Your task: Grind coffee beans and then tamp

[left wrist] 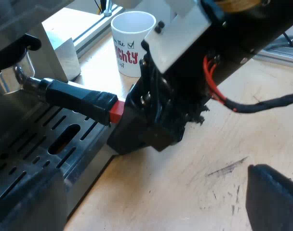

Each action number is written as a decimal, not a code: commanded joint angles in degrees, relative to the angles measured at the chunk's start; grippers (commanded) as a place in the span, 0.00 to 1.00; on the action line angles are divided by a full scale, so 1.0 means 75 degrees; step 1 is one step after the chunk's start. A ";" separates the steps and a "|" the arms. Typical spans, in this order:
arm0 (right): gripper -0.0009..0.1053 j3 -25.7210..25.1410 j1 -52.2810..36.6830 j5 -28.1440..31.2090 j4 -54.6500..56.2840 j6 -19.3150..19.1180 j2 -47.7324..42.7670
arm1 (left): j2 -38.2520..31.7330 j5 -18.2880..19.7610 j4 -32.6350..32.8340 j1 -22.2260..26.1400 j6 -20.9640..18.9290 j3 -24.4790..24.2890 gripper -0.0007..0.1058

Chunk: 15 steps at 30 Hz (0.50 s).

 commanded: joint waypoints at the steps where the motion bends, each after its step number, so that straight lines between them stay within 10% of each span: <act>1: 0.59 -0.0057 -0.0030 -0.0025 -0.0191 -0.0033 0.0046 | -0.0011 -0.0068 -0.0091 -0.0048 0.0057 -0.0021 0.73; 15: 0.59 0.0415 -0.0030 0.0231 -0.0939 -0.0033 0.0044 | -0.0011 -0.0068 -0.0091 -0.0048 0.0057 -0.0021 0.73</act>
